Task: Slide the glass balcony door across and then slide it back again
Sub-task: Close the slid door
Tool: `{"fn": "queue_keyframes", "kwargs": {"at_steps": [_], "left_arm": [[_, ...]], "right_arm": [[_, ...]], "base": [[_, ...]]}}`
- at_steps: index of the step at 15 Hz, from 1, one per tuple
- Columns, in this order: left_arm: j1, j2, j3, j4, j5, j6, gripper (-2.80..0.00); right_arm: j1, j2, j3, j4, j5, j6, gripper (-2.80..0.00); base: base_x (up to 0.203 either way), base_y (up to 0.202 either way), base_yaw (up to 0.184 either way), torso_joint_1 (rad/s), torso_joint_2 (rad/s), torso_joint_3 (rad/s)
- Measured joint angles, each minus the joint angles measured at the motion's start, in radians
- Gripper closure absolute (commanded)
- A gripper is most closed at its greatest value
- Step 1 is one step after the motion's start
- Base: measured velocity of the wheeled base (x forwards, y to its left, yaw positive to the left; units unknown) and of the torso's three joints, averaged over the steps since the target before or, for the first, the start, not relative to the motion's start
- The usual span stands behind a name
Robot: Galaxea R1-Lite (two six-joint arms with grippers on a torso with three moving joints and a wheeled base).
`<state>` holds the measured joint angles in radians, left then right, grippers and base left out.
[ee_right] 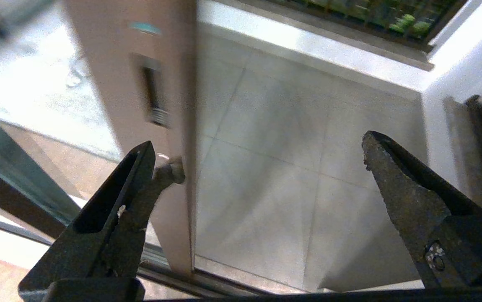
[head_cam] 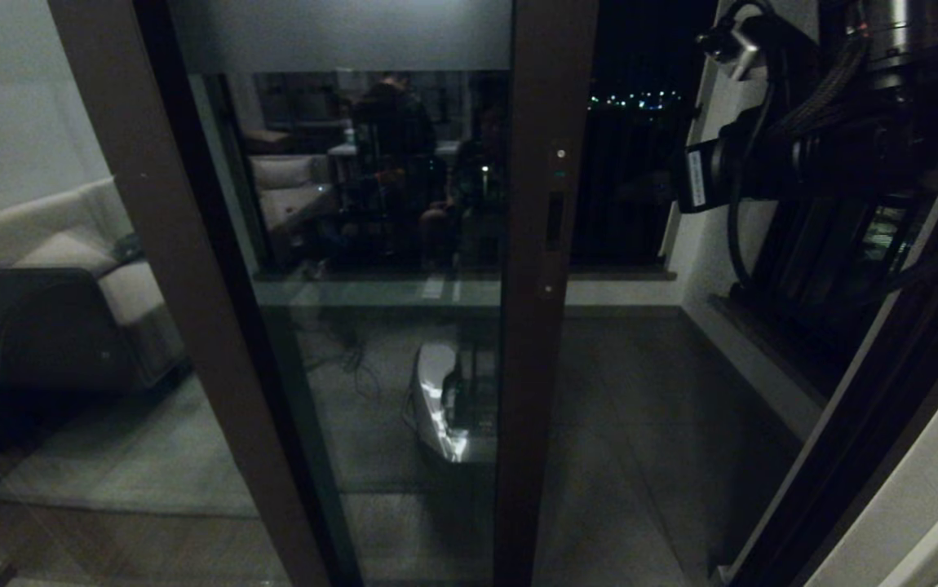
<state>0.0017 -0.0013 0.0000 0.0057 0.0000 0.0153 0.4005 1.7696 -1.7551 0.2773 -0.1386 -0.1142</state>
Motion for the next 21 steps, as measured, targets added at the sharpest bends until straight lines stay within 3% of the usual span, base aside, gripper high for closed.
{"fn": "queue_keyframes", "kwargs": {"at_steps": [3, 4, 21], "left_arm": [[0.000, 0.000, 0.000, 0.000, 0.000, 0.000, 0.00], [0.000, 0.000, 0.000, 0.000, 0.000, 0.000, 0.00], [0.000, 0.000, 0.000, 0.000, 0.000, 0.000, 0.00]], "right_arm": [[0.044, 0.092, -0.078, 0.018, -0.151, 0.013, -2.80], [0.053, 0.116, -0.095, 0.019, -0.170, 0.015, -2.80], [0.058, 0.264, -0.197, -0.034, -0.179, 0.031, -2.80]], "base": [[0.000, 0.000, 0.000, 0.000, 0.00, 0.000], [0.000, 0.000, 0.000, 0.000, 0.00, 0.000], [0.000, 0.000, 0.000, 0.000, 0.00, 0.000]]}}
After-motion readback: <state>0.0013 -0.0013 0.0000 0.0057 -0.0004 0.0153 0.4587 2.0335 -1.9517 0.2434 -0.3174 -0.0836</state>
